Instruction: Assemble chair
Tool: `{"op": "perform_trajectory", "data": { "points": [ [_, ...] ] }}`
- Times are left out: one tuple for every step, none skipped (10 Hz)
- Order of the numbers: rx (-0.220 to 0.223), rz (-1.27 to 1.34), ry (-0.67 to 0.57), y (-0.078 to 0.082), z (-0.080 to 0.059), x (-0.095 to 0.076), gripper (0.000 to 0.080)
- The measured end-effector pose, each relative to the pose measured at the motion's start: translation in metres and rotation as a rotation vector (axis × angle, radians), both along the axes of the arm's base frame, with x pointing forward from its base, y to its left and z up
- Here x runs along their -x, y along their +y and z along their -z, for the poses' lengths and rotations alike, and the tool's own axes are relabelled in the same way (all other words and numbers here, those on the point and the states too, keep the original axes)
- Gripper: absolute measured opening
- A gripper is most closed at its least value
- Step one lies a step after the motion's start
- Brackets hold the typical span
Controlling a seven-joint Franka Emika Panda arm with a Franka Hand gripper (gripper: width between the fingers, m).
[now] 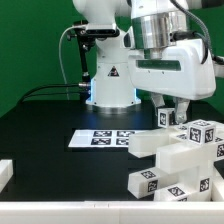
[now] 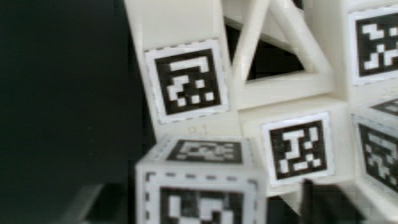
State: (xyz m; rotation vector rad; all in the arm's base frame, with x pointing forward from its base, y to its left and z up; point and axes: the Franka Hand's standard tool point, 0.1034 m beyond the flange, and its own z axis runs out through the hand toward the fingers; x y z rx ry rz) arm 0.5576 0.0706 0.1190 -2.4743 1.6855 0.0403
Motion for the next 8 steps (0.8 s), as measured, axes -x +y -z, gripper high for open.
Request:
{"op": "perform_trajectory", "data": {
  "points": [
    [0.000, -0.001, 0.000, 0.0000, 0.0000, 0.0000, 0.0586],
    [0.006, -0.053, -0.005, 0.0004, -0.0002, 0.0000, 0.0586],
    [0.028, -0.188, -0.018, 0.0020, -0.0024, -0.0020, 0.0635],
    [0.050, -0.398, -0.050, 0.0013, -0.0038, -0.0037, 0.0635],
    [0.064, -0.495, -0.074, 0.0011, -0.0045, -0.0044, 0.0647],
    [0.074, -0.533, -0.090, 0.0011, -0.0041, -0.0043, 0.0647],
    [0.079, -0.600, -0.096, 0.0000, -0.0032, -0.0042, 0.0648],
    [0.083, -0.656, -0.103, -0.0002, -0.0031, -0.0042, 0.0648]
  ]
}}
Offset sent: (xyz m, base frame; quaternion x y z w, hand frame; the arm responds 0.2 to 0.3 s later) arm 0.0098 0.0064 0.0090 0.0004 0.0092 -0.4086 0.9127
